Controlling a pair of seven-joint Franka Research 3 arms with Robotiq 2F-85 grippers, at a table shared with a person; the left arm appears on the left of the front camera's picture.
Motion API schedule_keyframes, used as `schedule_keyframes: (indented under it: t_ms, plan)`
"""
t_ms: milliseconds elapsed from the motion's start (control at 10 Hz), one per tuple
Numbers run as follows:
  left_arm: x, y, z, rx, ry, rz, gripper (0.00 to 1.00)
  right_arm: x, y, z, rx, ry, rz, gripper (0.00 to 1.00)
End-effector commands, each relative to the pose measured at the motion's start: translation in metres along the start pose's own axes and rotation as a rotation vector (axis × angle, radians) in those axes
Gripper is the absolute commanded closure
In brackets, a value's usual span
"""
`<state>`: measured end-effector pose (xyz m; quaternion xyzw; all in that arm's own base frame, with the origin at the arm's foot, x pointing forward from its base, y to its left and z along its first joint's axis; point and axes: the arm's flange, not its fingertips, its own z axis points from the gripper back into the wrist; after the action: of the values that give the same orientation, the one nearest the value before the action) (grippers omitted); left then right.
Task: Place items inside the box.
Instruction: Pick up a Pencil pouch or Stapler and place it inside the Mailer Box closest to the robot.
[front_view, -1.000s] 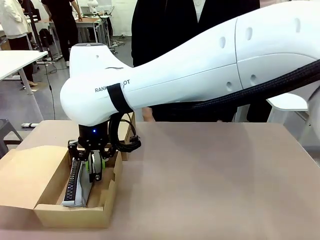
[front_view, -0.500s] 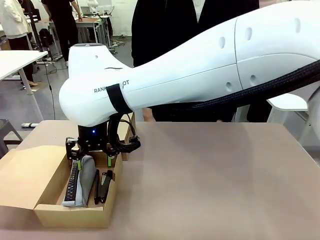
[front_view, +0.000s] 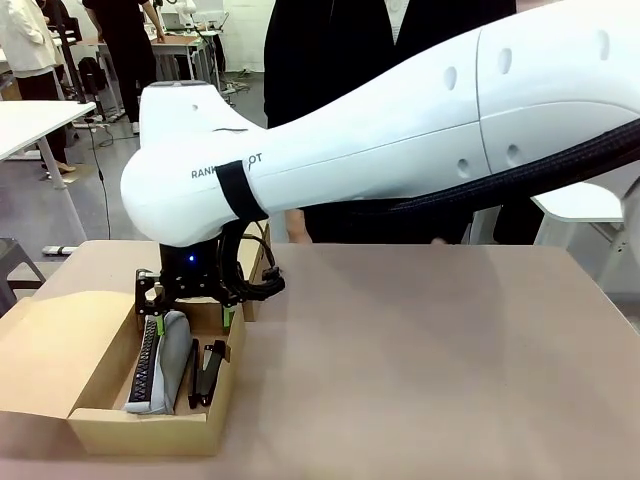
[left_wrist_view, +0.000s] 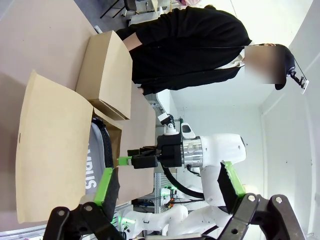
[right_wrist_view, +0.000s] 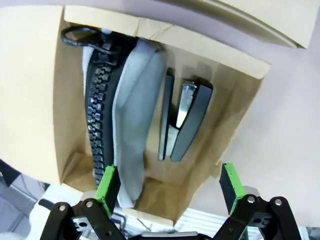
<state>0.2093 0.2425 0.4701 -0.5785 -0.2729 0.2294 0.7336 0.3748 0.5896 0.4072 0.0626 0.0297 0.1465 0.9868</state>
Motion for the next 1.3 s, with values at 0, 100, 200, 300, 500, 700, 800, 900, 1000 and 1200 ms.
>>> schedule_keyframes:
  t_ms: [0,100,200,300,500,700,800,900,1000,1200]
  plan:
    - [0.001,-0.001,0.0,-0.023,-0.004,-0.018,0.0,-0.021,-0.033,0.021,0.072,0.116,0.159,0.0]
    - [0.001,-0.001,0.0,-0.023,-0.004,-0.018,0.0,-0.042,-0.068,0.039,0.148,0.11,0.284,0.0]
    - [0.001,-0.001,0.0,-0.023,-0.004,-0.018,0.0,-0.065,-0.101,0.055,0.274,0.07,0.338,0.0]
    - [0.001,-0.001,0.0,-0.023,-0.004,-0.018,0.0,-0.089,-0.131,0.063,0.386,0.048,0.341,0.0]
    - [0.001,-0.001,0.0,-0.023,-0.004,-0.018,0.0,-0.132,-0.186,0.065,0.533,-0.054,0.274,0.0]
    - [0.001,-0.001,0.0,-0.023,-0.004,-0.018,0.0,-0.135,-0.182,0.058,0.493,-0.03,0.04,0.0]
    - [0.001,-0.001,0.0,-0.023,-0.004,-0.018,0.0,-0.105,-0.176,0.071,0.487,-0.049,0.242,0.0]
    - [0.001,-0.001,0.0,-0.023,-0.004,-0.018,0.0,-0.105,-0.176,0.071,0.487,-0.049,0.242,0.0]
    - [0.001,-0.001,0.0,-0.023,-0.004,-0.018,0.0,-0.105,-0.176,0.071,0.487,-0.049,0.242,0.0]
    - [0.001,-0.001,0.0,-0.023,-0.004,-0.018,0.0,-0.117,-0.183,0.069,0.495,-0.046,0.203,0.0]
